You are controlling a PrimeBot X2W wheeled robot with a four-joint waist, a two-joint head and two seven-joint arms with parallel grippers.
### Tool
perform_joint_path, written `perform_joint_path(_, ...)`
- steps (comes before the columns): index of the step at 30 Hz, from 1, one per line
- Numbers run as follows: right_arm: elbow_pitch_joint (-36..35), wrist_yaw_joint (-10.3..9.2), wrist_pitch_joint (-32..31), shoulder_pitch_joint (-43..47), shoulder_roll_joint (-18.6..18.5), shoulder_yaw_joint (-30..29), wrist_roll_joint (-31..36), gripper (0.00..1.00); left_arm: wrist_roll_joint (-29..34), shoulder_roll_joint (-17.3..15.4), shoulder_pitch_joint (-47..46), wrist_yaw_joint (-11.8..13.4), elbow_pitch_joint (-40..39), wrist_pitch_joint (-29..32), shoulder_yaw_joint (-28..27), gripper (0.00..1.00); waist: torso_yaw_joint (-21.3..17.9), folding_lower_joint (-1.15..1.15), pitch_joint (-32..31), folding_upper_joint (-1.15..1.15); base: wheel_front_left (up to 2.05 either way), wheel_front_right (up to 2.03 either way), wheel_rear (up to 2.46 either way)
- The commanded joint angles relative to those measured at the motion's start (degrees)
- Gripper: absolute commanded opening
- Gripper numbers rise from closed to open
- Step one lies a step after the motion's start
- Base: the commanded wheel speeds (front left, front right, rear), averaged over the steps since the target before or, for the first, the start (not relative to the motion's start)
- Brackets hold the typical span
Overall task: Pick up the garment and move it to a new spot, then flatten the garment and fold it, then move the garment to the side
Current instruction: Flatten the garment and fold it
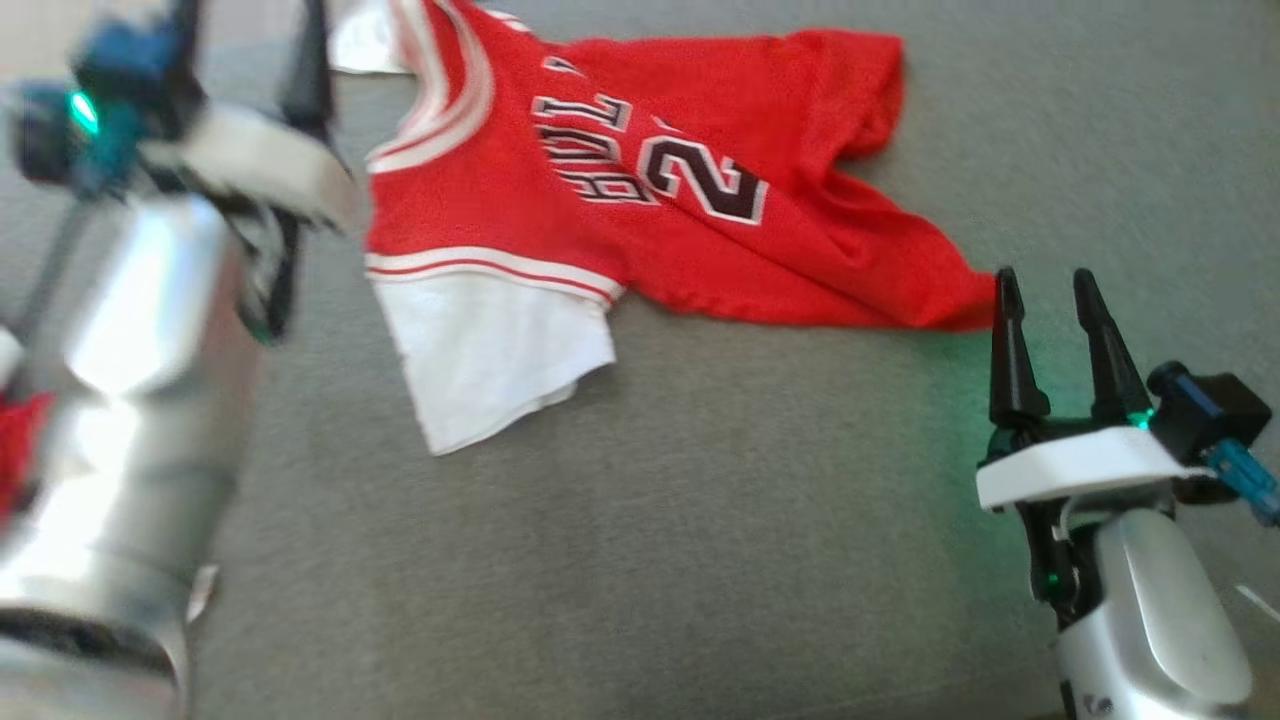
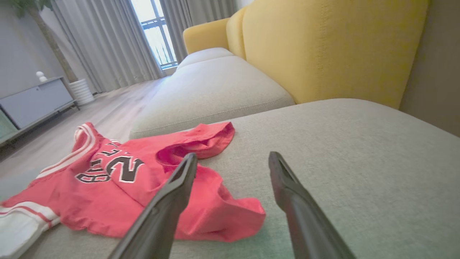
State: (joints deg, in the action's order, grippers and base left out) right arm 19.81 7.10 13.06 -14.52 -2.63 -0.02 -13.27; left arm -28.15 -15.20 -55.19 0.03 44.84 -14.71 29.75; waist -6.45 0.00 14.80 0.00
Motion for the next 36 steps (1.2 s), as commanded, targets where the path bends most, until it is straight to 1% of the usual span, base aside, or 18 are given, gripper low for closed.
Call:
perform_joint_path(1,-2.0,0.39,-0.1,0.5,-0.2,0.9,0.4,1.00,-0.4,-1.7,-0.3,0.4,-2.5,-0.3,-2.0,1.00,2.8,0.00,-2.4,0.00,0.00,0.00,0.00)
perform_joint_path(5,-3.2,0.39,-1.3,2.0,-0.2,0.6,0.8,1.00,-1.4,-1.1,9.8,0.8,-11.0,-0.3,-4.2,1.00,5.1,0.00,-4.5,0.00,0.00,0.00,0.00)
perform_joint_path(7,-3.6,0.39,-1.8,2.8,-0.2,0.4,0.8,1.00,-1.7,-1.0,15.0,1.4,-15.8,-0.3,-5.5,1.00,5.9,0.00,-5.4,0.00,0.00,0.00,0.00)
perform_joint_path(11,-4.5,0.39,-2.6,4.5,-0.2,-0.2,0.7,1.00,-0.7,-0.5,25.2,3.1,-24.2,-0.3,-6.5,1.00,7.4,0.00,-6.9,0.00,0.00,0.00,0.00)
perform_joint_path(14,-5.1,0.39,-3.1,5.6,-0.2,-0.6,0.8,1.00,0.4,0.7,31.9,4.3,-28.5,-0.3,-6.0,1.00,8.2,0.00,-7.7,0.00,0.00,0.00,0.00)
perform_joint_path(17,-5.7,0.39,-3.5,6.3,-0.2,-1.0,0.8,1.00,0.6,1.9,36.6,4.6,-30.5,-0.3,-5.9,1.00,8.8,0.00,-7.9,0.00,0.00,0.00,0.00)
perform_joint_path(19,-6.1,0.39,-4.0,6.5,-0.2,-1.1,1.0,1.00,0.5,2.7,38.1,5.1,-31.4,-0.3,-6.8,1.00,9.3,0.00,-7.9,0.00,0.00,0.00,0.00)
perform_joint_path(23,-6.7,0.39,-5.5,5.6,-0.2,-1.9,2.0,1.00,0.9,3.8,39.2,5.0,-32.5,-0.3,-7.8,1.00,10.4,0.00,-7.3,0.00,0.00,0.00,0.00)
perform_joint_path(27,-5.1,0.39,-9.7,2.1,-0.2,-2.9,4.6,1.00,1.7,4.6,39.3,4.4,-32.4,-0.3,-7.7,1.00,11.4,0.00,-6.3,0.00,0.00,0.00,0.00)
perform_joint_path(30,-2.3,0.39,-14.0,-1.8,-0.2,-4.1,8.7,1.00,2.0,5.4,39.2,3.9,-32.0,-0.3,-7.4,1.00,12.2,0.00,-5.4,0.00,0.00,0.00,0.00)
perform_joint_path(33,0.9,0.39,-19.0,-6.0,-0.4,-4.9,16.2,1.00,2.4,6.3,38.6,3.3,-31.5,-0.3,-7.1,1.00,13.2,0.00,-4.4,0.00,0.00,0.00,0.00)
perform_joint_path(35,3.3,0.39,-22.6,-8.7,-0.4,-5.4,18.4,1.00,2.5,6.9,38.2,2.9,-31.2,-0.3,-7.1,1.00,13.8,0.00,-3.7,0.00,0.00,0.00,0.00)
perform_joint_path(36,3.3,0.39,-22.6,-8.7,-0.4,-5.4,18.4,1.00,2.5,6.9,38.2,2.9,-31.2,-0.3,-7.1,1.00,13.8,0.00,-3.7,0.00,0.00,0.00,0.00)
